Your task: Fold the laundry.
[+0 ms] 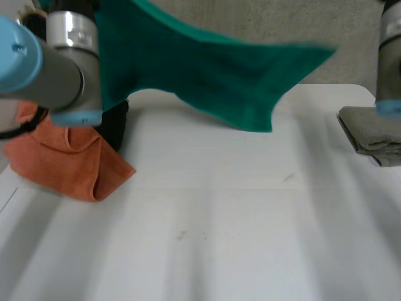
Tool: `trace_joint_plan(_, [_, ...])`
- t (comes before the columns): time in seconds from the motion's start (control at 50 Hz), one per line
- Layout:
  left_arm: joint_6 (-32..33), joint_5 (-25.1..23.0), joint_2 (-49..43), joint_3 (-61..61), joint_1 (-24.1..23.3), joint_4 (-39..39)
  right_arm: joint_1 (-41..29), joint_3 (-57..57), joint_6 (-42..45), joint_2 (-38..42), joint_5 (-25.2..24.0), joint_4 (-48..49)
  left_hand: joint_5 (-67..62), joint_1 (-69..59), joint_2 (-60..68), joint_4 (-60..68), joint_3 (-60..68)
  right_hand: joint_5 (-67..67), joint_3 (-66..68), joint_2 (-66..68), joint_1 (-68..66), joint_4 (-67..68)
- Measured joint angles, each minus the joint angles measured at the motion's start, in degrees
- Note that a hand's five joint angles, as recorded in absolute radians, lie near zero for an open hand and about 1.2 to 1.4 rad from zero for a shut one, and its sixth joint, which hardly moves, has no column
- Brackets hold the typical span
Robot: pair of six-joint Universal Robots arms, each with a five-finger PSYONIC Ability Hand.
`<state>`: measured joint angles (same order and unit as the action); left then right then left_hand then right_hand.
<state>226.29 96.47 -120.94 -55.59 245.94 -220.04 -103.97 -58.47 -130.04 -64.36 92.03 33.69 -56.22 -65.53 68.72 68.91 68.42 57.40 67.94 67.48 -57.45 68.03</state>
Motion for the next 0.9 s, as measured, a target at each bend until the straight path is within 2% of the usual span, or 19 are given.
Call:
trace_joint_plan(0.16, [-4.65,-0.41,2.89,-19.27,-0.29,0.91,0.35,-13.12,-0.29,1.00,-2.65,-6.89,0.00,0.00,0.04,0.00,0.03,0.01,-0.03,-0.02,0.02,-0.02])
trace_joint_plan(0.2, [-4.88,-0.52,3.15,-23.45,-0.61,1.09,0.46,-16.37,-1.06,1.49,-3.75,-10.12,0.00,0.00,0.04,0.00,0.03,-6.44,-7.35,-7.96,6.40,-7.42])
trace_joint_plan(0.22, [-4.90,-0.56,3.37,-25.31,-0.85,1.15,0.49,-18.06,-1.89,1.77,-4.47,-12.15,0.00,0.00,0.04,0.00,0.03,-23.17,-25.89,-25.97,21.90,-24.79])
trace_joint_plan(0.24, [-4.89,-0.59,3.65,-26.71,-1.09,1.19,0.49,-19.21,-2.82,1.93,-5.02,-13.82,0.00,0.00,0.04,0.00,0.03,-23.17,-25.89,-25.97,21.90,-24.79])
trace_joint_plan(0.26, [-4.86,-0.60,4.02,-27.79,-1.33,1.23,0.50,-20.01,-3.82,2.06,-5.45,-15.24,0.00,0.00,0.04,0.00,0.03,-38.22,-39.32,-39.35,33.75,-39.24])
trace_joint_plan(0.28, [-4.84,-0.61,4.21,-28.17,-1.42,1.24,0.51,-20.38,-4.48,2.14,-5.70,-16.03,0.00,0.00,0.04,0.00,0.04,-39.21,-41.34,-41.33,34.55,-40.22])
trace_joint_plan(0.3, [-4.77,-0.61,5.06,-29.27,-1.77,1.28,0.53,-21.13,-6.60,2.26,-6.36,-18.17,0.00,0.00,0.04,0.00,0.04,-47.81,-49.69,-49.47,41.47,-49.00])
trace_joint_plan(0.32, [-4.72,-0.60,5.88,-29.90,-2.01,1.31,0.56,-21.43,-8.28,2.26,-6.76,-19.54,0.00,0.00,0.04,0.00,0.04,-50.49,-51.87,-51.48,43.59,-51.77])
trace_joint_plan(0.38, [-4.58,-0.59,9.39,-31.28,-2.72,1.53,0.61,-21.67,-15.97,1.99,-8.48,-24.16,0.00,0.00,0.04,0.00,0.04,-53.72,-55.62,-54.70,45.92,-54.41])
trace_joint_plan(0.4, [-4.58,-0.59,9.39,-31.28,-2.72,1.53,0.61,-21.67,-15.97,1.99,-8.48,-24.16,0.00,0.00,0.04,0.00,0.04,-53.72,-55.62,-54.70,45.92,-54.41])
trace_joint_plan(0.48, [-4.52,-0.63,16.20,-32.06,-3.86,2.58,0.47,-20.94,-29.25,0.85,-12.10,-28.61,0.00,0.00,0.04,0.00,0.04,-53.78,-55.62,-54.70,45.92,-54.41])
trace_joint_plan(0.62, [-4.68,-1.20,24.22,-32.17,-6.31,6.06,-1.47,-20.31,-43.81,-0.96,-16.90,-29.63,0.00,0.00,0.04,0.00,0.04,-53.78,-55.62,-54.70,45.92,-54.41])
trace_joint_plan(0.64, [-4.68,-1.20,24.22,-32.17,-6.31,6.06,-1.47,-20.31,-43.81,-0.96,-16.90,-29.63,0.00,0.00,0.04,0.00,0.04,-53.78,-55.62,-54.70,45.92,-54.41])
trace_joint_plan(0.68, [-4.71,-2.01,27.31,-32.58,-8.06,8.27,-4.38,-19.57,-49.44,-0.67,-18.54,-29.12,0.00,0.00,0.04,0.00,0.04,-53.78,-55.62,-54.70,45.92,-54.41])
trace_joint_plan(0.78, [-4.69,-2.90,31.17,-34.44,-10.08,9.62,-8.85,-16.82,-53.56,3.61,-18.76,-27.09,0.00,0.00,0.04,0.00,0.04,-53.78,-55.62,-54.70,45.92,-54.41])
trace_joint_plan(0.9, [-4.76,-3.01,35.38,-36.51,-11.02,9.65,-12.93,-11.85,-54.48,11.88,-16.25,-24.39,0.00,0.00,0.04,0.00,0.04,-53.78,-55.62,-54.70,45.92,-54.41])
